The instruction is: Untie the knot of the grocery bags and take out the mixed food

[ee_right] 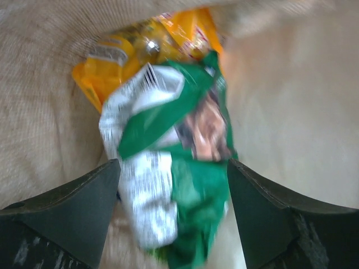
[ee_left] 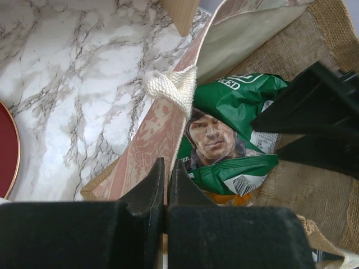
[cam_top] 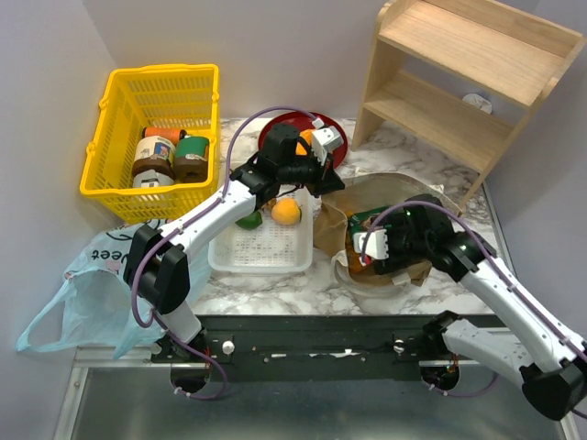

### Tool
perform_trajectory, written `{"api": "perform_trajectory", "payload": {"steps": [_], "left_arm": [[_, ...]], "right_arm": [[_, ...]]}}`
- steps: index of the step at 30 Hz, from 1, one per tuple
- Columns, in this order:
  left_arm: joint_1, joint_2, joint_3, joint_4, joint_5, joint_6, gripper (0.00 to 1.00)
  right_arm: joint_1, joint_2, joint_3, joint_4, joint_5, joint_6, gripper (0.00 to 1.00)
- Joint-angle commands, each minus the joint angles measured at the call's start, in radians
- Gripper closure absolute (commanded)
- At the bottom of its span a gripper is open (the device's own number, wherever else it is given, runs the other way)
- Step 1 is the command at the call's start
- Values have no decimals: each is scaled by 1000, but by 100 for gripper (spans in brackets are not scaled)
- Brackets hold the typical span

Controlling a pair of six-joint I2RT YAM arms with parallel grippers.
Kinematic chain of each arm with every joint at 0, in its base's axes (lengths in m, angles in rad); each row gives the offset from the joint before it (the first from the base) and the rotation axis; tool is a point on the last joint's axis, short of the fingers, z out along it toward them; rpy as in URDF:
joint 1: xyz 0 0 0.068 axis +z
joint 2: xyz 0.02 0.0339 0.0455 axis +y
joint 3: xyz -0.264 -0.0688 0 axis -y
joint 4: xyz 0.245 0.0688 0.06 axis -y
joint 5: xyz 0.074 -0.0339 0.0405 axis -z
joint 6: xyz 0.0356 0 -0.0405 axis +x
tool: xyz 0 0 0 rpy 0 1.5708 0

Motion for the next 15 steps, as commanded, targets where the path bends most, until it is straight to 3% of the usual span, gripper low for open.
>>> {"api": "perform_trajectory", "payload": {"steps": [1,4,6,10,13,15], "left_arm": [[-6,-4,-21,-36,-13,-11,100],[-4,-13,-26,-42,-13,1,100],[-4,-18,-30,-45,-19,9,100],[-1,-29,-46,-45,-22,13,100],[4,-29,-58,-39,-25,13,100],[7,-27,-62,-35,-28,13,100]], "right_arm": [[-4,99,-17,107,-92,-52,14],[-6,193,2,177,-75,60,16],[-4,275,73,174,-78,155,26],[-13,316,191,101,-153,289,81],[-13,265,274,62,-175,344,96],[-13,239,347,-19,-181,401,100]]}}
